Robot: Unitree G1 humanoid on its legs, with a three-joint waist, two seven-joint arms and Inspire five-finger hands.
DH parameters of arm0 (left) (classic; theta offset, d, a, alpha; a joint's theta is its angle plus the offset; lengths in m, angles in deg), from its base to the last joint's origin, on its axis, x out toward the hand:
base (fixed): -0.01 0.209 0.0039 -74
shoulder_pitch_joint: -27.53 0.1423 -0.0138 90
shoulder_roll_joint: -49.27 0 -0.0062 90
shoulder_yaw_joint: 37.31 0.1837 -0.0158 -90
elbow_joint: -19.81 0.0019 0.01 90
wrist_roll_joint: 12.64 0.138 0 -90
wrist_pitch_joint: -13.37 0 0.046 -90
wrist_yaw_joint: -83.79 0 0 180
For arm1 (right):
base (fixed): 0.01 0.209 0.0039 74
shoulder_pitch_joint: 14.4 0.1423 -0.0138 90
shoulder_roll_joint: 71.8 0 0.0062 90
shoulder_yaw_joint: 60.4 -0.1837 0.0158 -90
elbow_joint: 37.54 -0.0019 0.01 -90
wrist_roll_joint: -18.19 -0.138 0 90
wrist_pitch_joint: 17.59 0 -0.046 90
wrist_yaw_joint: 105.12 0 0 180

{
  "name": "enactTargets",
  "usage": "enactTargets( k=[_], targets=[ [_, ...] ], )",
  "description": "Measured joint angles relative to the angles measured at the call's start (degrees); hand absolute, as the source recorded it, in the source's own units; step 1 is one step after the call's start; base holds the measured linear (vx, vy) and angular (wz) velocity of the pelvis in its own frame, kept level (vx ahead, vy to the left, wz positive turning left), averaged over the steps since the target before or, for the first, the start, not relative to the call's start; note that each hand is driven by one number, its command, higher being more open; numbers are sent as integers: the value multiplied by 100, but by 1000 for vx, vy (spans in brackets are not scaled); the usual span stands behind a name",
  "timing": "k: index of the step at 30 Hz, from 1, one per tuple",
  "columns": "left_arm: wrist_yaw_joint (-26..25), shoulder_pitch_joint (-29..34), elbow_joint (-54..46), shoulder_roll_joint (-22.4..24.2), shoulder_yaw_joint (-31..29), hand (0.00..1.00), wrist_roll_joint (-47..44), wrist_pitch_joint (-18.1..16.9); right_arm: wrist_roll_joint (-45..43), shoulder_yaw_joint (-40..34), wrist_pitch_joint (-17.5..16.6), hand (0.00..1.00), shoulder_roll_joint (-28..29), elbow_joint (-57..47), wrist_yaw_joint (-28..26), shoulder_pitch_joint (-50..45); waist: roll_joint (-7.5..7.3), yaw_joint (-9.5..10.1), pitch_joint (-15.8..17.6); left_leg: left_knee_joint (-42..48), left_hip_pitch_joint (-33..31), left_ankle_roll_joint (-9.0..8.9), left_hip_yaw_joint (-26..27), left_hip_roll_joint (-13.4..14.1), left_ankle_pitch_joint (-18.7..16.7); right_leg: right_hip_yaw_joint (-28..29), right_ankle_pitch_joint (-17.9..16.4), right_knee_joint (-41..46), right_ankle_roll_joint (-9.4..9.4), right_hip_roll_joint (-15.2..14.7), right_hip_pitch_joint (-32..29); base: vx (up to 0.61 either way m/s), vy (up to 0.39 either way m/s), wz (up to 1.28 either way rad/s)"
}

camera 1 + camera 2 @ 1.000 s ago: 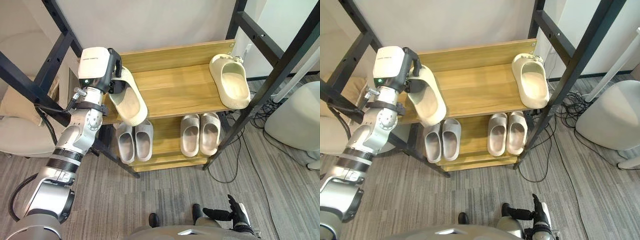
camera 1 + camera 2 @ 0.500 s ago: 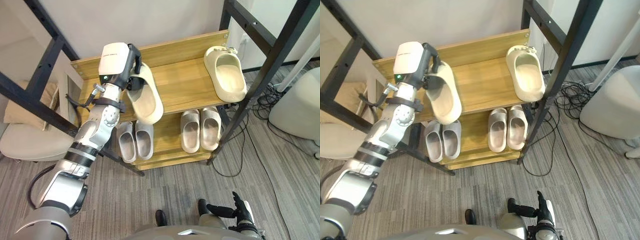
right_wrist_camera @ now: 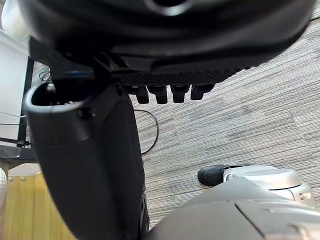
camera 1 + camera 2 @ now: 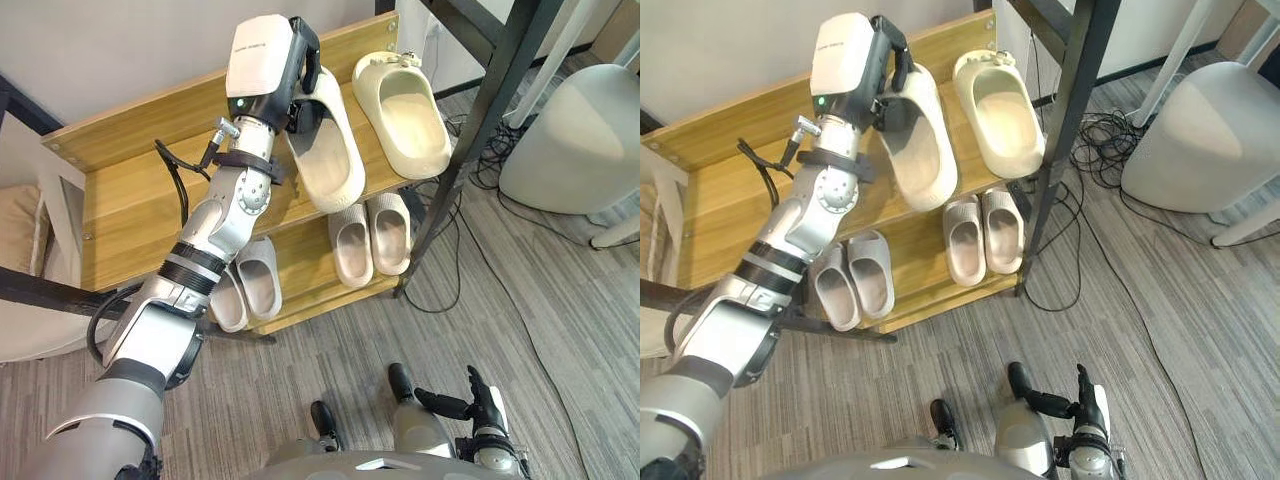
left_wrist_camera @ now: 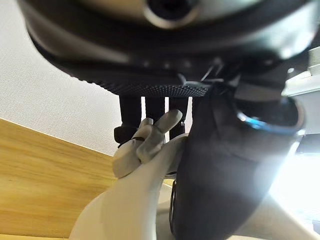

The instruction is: Organize the slippers on the shoe rack

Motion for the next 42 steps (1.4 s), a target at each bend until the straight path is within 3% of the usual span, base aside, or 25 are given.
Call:
enactTargets(
  k=[9, 20, 33, 42],
  targets=[
    [-57, -320, 249, 0, 58, 100, 20, -15, -205, 2, -2, 100, 99, -24, 1, 97, -103, -175, 141, 48, -90, 29, 104, -50, -37, 126, 35, 1, 28, -25, -109, 5, 7, -6],
    [-107, -312, 278, 299, 41, 100, -716, -3, -249, 2, -13, 100, 105, -14, 35, 97, -106, -166, 162, 131, -166, 47, 4, -77, -30, 31, 67, 2, 30, -72, -77, 2, 5, 4],
    [-5, 634, -631, 689, -1, 100, -1379, -140, -266, 20, 7, 100, 78, 81, 65, 95, -95, -59, 165, 164, -32, 90, -219, -118, -1, -190, 52, 2, 29, -146, 180, 0, 13, 9],
    [49, 779, -887, 787, -1, 100, -1447, -179, -243, 89, 11, 100, -20, 85, 58, 89, -73, -1, 153, 164, -33, 102, -269, -141, 11, -241, 50, 4, 35, -160, 203, 8, 7, 2]
  ],
)
